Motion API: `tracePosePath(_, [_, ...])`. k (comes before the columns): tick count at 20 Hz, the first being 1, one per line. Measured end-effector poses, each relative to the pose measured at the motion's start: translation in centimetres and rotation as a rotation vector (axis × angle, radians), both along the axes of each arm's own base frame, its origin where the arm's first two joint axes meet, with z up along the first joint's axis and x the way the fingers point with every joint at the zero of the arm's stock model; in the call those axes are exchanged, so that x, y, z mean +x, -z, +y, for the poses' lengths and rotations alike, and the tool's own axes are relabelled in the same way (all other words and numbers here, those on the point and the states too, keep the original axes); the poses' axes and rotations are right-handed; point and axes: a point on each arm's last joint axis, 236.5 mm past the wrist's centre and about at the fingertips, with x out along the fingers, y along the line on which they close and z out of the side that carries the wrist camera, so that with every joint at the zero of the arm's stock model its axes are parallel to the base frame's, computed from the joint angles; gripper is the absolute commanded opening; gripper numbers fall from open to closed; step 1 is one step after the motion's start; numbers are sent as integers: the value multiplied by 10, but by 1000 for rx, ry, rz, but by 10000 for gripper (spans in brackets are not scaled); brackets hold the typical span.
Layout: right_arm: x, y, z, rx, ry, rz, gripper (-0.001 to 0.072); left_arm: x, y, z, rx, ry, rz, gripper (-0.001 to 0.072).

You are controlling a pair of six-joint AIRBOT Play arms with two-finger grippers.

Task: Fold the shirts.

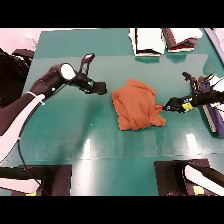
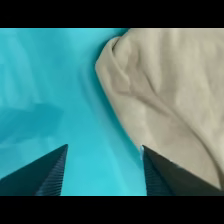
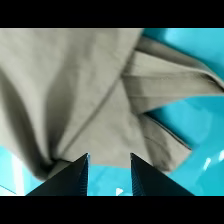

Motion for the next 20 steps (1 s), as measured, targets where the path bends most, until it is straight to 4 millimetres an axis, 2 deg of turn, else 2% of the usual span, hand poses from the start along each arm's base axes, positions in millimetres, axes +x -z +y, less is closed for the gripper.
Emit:
tracePosePath(6, [20,-26,2,18,5,-81,315,-11,57,-35,-67,15,136,548])
tracePosePath(9, [25,-33,2,18,6,-101,314,-19,70,-54,-91,26,161,545])
tracePosePath(10, [26,-34,2,18,7,-104,315,-20,71,-59,-99,25,162,402])
tracePosePath(11, [26,-35,2,18,7,-106,315,-20,72,-63,-101,29,157,201])
tracePosePath(12, [27,-35,2,18,7,-108,315,-19,72,-64,-100,32,152,66])
tracePosePath(13, [26,-35,2,17,6,-108,314,-15,67,-67,-111,30,139,23])
tracePosePath(16, [24,-32,2,16,5,-98,315,-2,46,-69,-133,42,106,22])
tracePosePath(20, [10,-14,5,26,4,-40,314,19,-9,-48,-118,70,-12,22])
